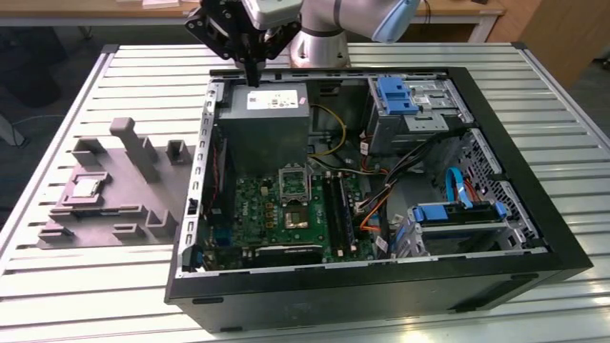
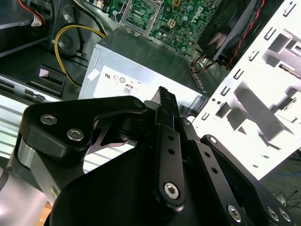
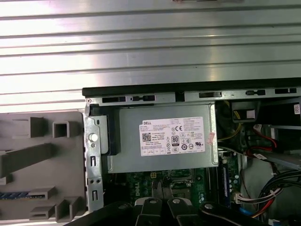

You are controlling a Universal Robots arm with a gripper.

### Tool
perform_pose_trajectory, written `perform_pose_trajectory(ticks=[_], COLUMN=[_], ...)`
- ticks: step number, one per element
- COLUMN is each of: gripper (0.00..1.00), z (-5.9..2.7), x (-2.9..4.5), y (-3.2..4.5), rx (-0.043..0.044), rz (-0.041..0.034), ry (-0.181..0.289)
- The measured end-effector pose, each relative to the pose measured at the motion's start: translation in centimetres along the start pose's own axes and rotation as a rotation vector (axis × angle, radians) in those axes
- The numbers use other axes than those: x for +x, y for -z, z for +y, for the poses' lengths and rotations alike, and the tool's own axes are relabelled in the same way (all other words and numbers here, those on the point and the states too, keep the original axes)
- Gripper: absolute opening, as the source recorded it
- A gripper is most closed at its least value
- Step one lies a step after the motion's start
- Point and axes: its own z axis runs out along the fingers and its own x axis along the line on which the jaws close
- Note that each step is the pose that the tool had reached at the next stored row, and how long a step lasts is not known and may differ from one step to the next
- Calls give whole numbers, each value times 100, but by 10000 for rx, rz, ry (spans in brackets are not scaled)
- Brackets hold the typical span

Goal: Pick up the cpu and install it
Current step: 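Reach for the cpu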

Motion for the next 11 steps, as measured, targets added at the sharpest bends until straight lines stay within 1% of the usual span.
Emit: perform_pose_trajectory(ticks=[11], gripper=[11], z=[-2], x=[24], y=[-1], rx=[0], rz=[0], ry=[0])
